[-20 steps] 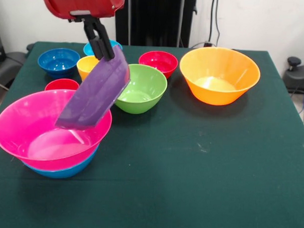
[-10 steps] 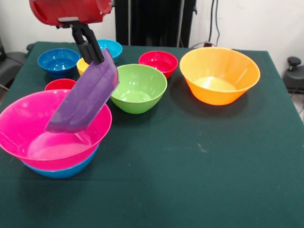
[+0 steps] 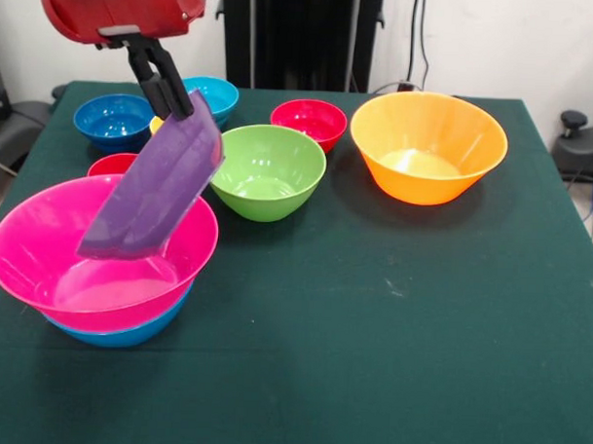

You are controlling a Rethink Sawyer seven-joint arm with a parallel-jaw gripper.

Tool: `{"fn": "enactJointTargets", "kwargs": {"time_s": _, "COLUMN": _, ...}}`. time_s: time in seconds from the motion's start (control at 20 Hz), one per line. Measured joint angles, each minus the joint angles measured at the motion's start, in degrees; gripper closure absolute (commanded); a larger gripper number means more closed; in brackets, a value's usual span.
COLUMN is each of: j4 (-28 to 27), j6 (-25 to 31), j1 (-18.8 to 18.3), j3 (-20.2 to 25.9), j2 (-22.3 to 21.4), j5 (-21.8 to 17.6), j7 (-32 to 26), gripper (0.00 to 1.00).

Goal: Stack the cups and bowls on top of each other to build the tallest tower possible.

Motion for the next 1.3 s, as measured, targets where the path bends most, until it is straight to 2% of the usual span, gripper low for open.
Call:
{"fn": "enactJointTargets", "kwargs": {"time_s": 0.6, "j4": -3.4, "j6": 6.8, "j1": -0.6, "j3": 1.1, "j2": 0.0, "j5": -0.7, "j7": 0.0, "gripper": 1.0}}
{"fn": "enactJointTargets", "kwargs": {"time_s": 1.3, "j4": -10.1, "j6": 7.5, "j1": -0.5, "j3": 2.9, "j2": 1.7, "j5": -2.7, "j7": -1.6, "gripper": 1.0}}
